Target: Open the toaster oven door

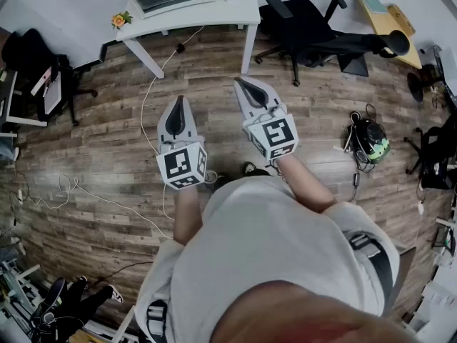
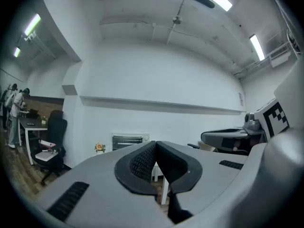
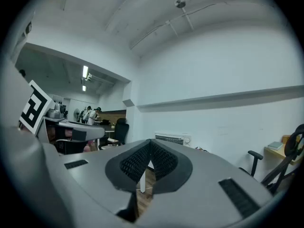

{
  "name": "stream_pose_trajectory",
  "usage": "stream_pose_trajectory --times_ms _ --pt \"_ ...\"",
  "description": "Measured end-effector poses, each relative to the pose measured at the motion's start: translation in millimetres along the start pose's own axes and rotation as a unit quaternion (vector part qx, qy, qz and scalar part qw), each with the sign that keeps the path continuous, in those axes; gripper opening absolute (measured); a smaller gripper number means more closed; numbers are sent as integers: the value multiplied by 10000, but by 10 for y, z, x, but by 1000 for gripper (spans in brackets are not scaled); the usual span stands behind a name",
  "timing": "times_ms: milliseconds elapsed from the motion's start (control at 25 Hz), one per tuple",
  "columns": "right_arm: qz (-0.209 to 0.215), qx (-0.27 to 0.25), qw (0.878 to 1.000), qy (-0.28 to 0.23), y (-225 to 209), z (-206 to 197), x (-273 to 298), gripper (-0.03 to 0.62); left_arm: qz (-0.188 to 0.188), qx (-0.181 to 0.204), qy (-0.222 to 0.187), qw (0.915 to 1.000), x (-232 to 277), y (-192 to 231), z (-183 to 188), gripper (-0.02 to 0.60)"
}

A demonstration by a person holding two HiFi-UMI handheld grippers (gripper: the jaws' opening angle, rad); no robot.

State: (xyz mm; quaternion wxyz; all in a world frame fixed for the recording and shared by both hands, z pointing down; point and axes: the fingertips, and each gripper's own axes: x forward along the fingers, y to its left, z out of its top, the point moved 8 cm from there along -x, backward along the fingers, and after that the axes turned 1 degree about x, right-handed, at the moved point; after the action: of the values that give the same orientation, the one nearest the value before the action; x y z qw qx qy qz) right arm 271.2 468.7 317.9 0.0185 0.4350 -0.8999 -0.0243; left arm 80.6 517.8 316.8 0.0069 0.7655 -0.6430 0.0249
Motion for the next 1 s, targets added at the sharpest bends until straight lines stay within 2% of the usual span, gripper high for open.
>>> stream_pose_trajectory --times_ms 160,440,680,840,1000 --pt "4 -24 10000 65 4 2 -42 -2 -21 -88 25 10000 -30 -28 -29 18" --pt "-103 58 9999 20 291 -93 25 -2 -207 -89 122 9997 -190 237 -167 18" --pt "-84 99 9998 160 439 -193 74 0 -158 -63 260 9995 -290 414 -305 20" --pt "-23 86 9997 240 483 -248 207 0 -154 -115 355 9992 -228 512 -402 20" --pt "77 47 9996 276 478 -315 420 27 -198 -99 452 9987 -69 600 -469 21"
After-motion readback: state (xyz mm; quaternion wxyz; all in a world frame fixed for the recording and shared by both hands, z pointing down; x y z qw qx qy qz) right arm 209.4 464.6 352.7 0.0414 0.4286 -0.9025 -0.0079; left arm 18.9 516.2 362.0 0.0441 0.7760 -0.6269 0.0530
